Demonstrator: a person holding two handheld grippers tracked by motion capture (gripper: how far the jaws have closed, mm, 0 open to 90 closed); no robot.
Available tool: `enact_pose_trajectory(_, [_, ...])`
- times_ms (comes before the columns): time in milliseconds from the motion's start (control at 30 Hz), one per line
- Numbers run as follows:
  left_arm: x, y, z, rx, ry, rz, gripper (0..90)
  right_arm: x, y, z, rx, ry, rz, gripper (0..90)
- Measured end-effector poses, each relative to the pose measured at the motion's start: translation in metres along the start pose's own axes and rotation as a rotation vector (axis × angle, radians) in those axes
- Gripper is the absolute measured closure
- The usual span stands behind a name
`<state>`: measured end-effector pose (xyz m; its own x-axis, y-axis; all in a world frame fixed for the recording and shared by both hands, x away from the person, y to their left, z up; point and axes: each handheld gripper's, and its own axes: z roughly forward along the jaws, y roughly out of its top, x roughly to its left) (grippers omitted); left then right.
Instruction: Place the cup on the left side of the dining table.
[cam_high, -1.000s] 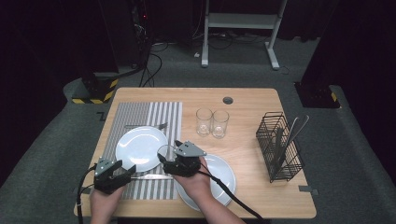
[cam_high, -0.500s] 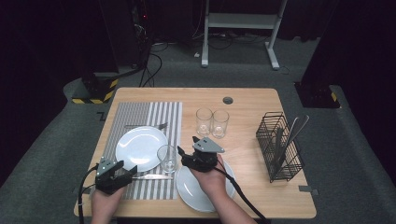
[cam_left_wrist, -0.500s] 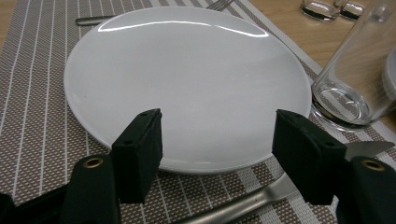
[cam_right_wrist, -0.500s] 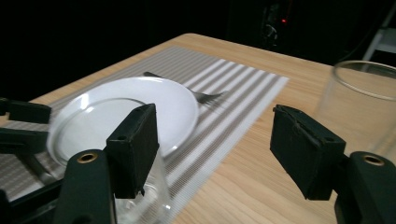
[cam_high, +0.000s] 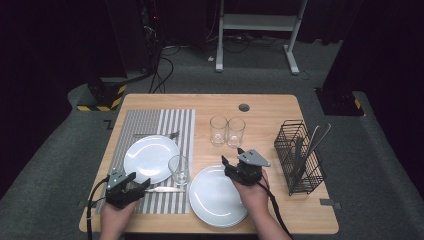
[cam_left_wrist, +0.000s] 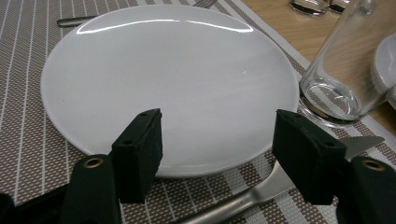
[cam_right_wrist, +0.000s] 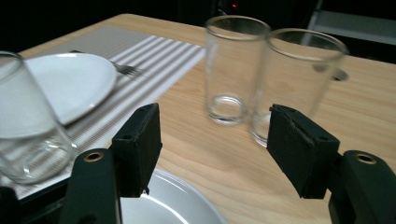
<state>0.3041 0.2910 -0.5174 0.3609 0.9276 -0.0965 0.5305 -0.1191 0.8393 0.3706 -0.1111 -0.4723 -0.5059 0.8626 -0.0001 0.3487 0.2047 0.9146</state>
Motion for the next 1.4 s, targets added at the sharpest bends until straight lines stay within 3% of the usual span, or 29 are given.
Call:
enact_pose_trajectory(233, [-0.006,0.0,0.004,0.008,-0.013,0.019,33.6,-0.03,-0.016,-0.015,0.026,-0.072,0.015,38.8])
enact_pose_trajectory(600, [-0.017,0.001,0.01,0.018,-0.039,0.041,33.6,-0.055,-0.05,-0.029,0.115,-0.13,0.02,43.1])
enact_pose_trajectory(833, [-0.022,0.002,0.014,0.023,-0.052,0.054,33.6,-0.048,-0.067,-0.023,0.211,-0.14,-0.021,43.7])
enact_pose_trajectory(900, [-0.022,0.002,0.014,0.022,-0.055,0.053,33.6,-0.046,-0.07,-0.018,0.262,-0.135,-0.018,42.2])
enact_pose_trajectory(967, [-0.023,0.002,0.014,0.022,-0.057,0.056,33.6,-0.045,-0.07,-0.018,0.269,-0.145,-0.027,42.4])
enact_pose_trajectory(1033, [-0.023,0.002,0.015,0.022,-0.059,0.06,33.6,-0.046,-0.07,-0.016,0.312,-0.136,-0.001,43.9])
enact_pose_trajectory(1100, [-0.023,0.002,0.015,0.023,-0.061,0.062,33.6,-0.05,-0.071,-0.016,0.316,-0.111,0.05,43.3])
enact_pose_trajectory(1267, [-0.024,0.003,0.016,0.023,-0.064,0.067,33.6,-0.045,-0.071,-0.017,0.313,-0.16,0.038,40.5])
enact_pose_trajectory(1400, [-0.024,0.004,0.016,0.021,-0.067,0.068,33.6,-0.047,-0.071,-0.017,0.316,-0.156,0.054,39.7])
